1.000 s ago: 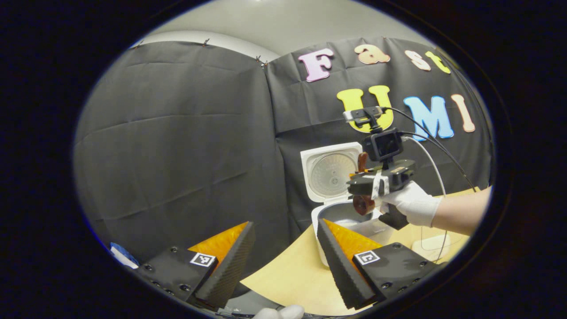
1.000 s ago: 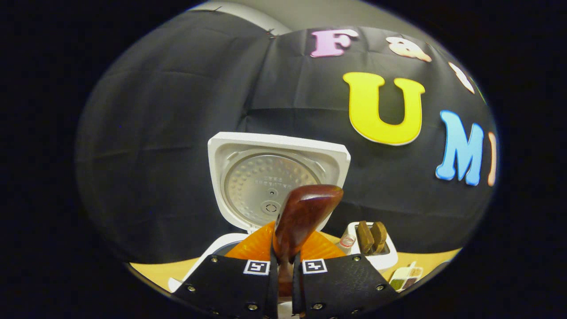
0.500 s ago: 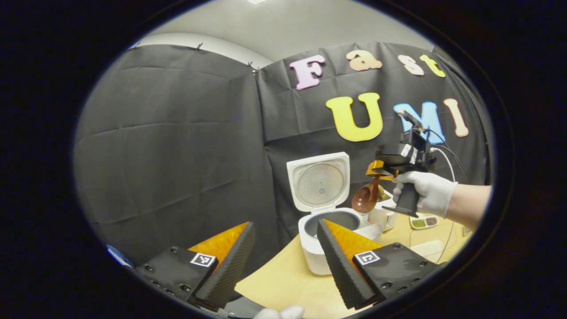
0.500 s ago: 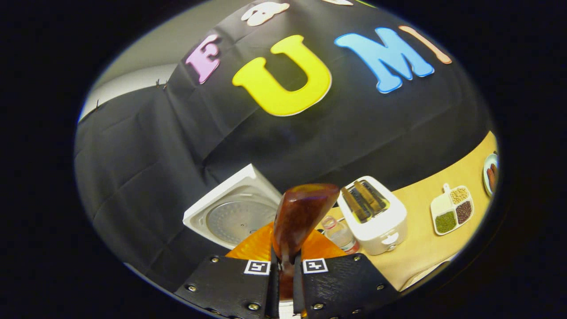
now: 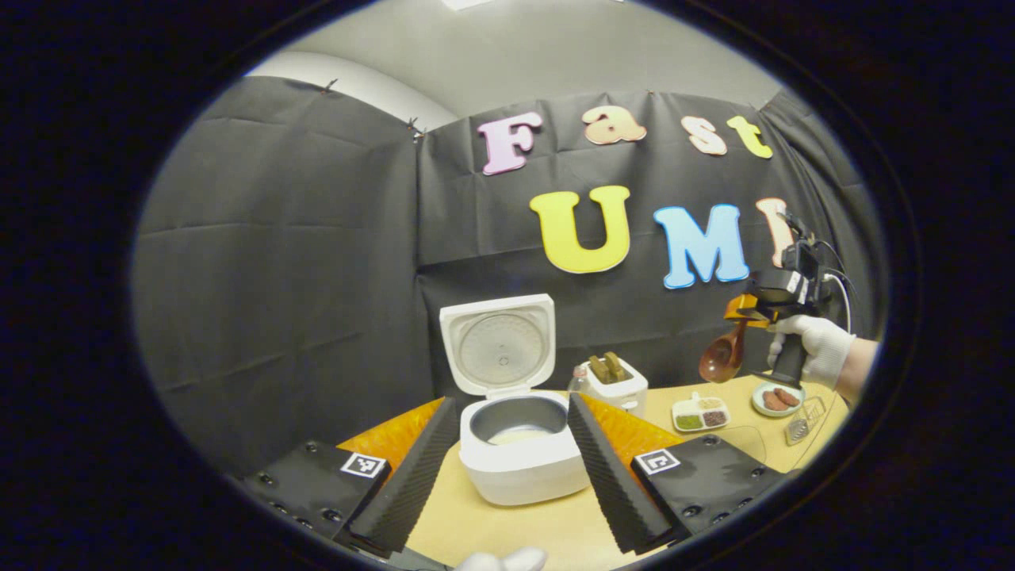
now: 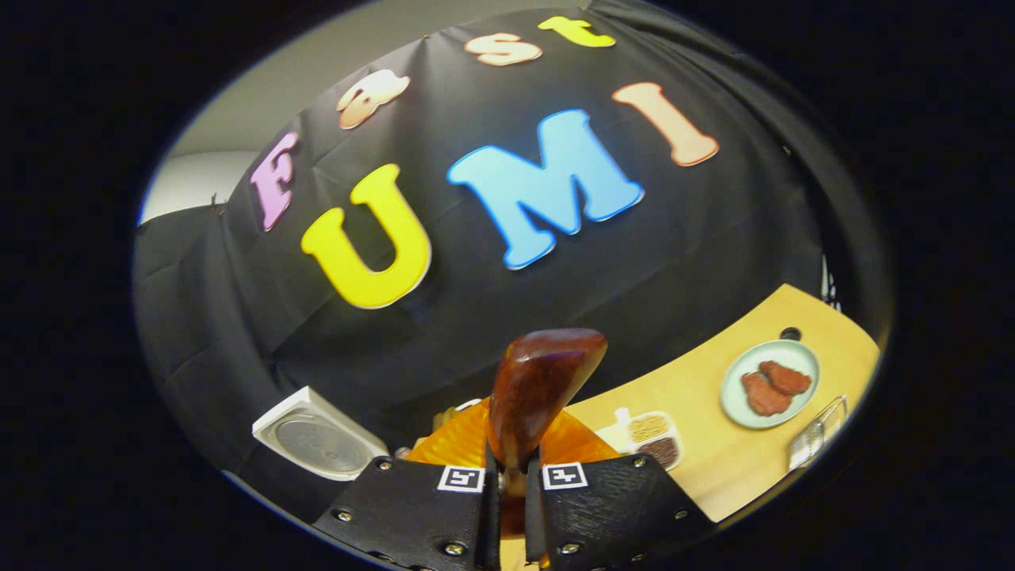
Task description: Close the left gripper, press the button to open the rice cooker; take a wooden spoon from the chopstick holder with the right hand, scoop a spoonful of rice and pour it into the rice cooker, then put the wooden spoon back into the chopstick holder.
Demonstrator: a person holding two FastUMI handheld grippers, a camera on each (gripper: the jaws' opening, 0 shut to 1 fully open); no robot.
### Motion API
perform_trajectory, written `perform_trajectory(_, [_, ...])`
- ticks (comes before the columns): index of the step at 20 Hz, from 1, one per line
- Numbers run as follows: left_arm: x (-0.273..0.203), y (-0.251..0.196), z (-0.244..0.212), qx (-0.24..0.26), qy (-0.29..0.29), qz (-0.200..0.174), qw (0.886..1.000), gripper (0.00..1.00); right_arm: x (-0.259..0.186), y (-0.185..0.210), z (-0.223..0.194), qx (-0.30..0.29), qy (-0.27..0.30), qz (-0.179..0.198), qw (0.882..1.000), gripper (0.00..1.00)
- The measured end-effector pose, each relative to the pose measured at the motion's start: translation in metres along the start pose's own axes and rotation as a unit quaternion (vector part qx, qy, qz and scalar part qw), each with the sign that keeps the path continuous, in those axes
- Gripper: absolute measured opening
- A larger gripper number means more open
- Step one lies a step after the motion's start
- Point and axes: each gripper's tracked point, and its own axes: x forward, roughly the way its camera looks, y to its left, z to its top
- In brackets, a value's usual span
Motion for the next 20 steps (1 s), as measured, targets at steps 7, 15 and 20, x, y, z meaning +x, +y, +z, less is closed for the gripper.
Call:
perform_trajectory(7, [-0.005,-0.061,0.024,0.015,-0.015,-0.043,0.999,1.0,-0.054,-0.179,0.054,0.007,-0.046,-0.116,0.992,0.12])
perform_trajectory(15, [-0.014,-0.113,0.037,0.03,-0.012,-0.061,0.998,1.0,-0.075,-0.291,0.05,0.033,-0.034,-0.173,0.984,0.12])
perform_trajectory(20, [-0.022,-0.138,0.046,0.039,-0.014,-0.072,0.997,1.0,-0.081,-0.321,0.02,0.017,-0.007,-0.185,0.983,0.12])
